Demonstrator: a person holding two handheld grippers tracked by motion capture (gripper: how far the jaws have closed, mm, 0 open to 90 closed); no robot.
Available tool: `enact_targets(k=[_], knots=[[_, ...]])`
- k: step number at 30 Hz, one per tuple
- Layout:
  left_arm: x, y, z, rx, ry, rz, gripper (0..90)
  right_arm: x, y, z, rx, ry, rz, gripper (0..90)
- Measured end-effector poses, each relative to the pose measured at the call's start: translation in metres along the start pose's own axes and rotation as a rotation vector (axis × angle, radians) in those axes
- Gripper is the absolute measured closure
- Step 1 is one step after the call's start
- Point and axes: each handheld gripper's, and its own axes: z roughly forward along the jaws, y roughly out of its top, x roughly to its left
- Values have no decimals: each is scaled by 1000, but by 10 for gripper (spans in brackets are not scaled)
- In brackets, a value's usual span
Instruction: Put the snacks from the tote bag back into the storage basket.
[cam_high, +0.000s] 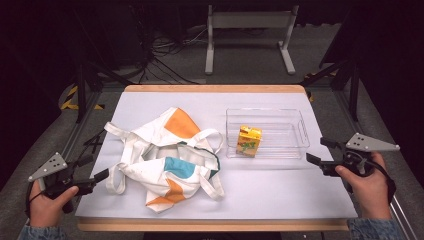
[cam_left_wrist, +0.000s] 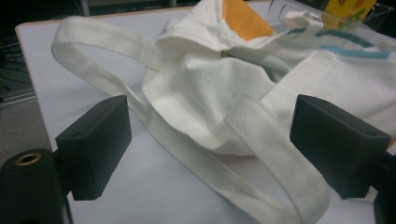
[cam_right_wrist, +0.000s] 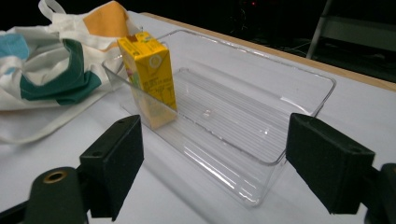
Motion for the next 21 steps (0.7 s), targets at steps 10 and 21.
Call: enact_targets(k=[10, 21], knots=[[-3, -23, 4, -69, 21, -17, 93, -1, -50, 15, -10, -22, 51, 203], [4, -34, 16, -32, 35, -52, 59, -2, -75, 33, 65, -61, 109, 195]])
